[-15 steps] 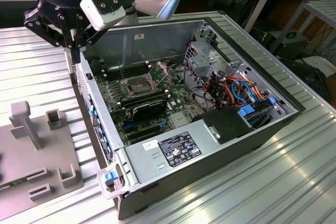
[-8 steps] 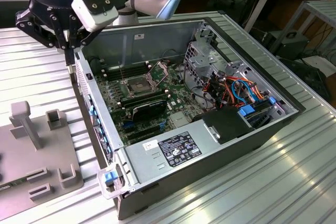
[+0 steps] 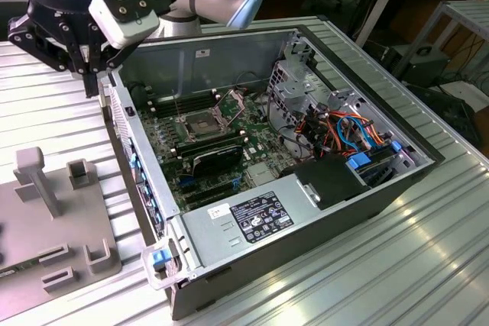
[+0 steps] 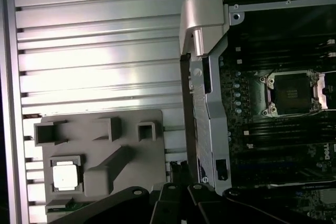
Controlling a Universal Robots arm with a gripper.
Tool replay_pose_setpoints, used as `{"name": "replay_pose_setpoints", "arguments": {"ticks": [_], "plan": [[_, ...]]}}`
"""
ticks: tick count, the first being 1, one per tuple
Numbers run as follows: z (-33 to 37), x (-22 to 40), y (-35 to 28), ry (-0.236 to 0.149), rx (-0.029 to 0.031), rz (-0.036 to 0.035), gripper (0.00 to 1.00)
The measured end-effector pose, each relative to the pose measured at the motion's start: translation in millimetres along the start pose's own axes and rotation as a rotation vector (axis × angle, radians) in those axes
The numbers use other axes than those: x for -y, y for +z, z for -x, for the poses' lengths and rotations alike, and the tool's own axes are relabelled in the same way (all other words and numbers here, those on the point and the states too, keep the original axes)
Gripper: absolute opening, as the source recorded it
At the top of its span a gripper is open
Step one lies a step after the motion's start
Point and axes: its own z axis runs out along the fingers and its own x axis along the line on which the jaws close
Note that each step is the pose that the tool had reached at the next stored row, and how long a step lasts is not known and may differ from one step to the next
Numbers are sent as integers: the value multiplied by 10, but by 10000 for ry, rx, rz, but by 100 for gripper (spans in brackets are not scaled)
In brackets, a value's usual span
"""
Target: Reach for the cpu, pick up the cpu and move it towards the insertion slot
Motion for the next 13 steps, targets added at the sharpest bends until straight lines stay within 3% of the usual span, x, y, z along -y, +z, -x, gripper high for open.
{"name": "replay_pose_setpoints", "arguments": {"ticks": [5, 13], "plan": [[-123, 26, 5, 1, 0, 2, 11], [-281, 163, 15, -1, -3, 27, 11]]}}
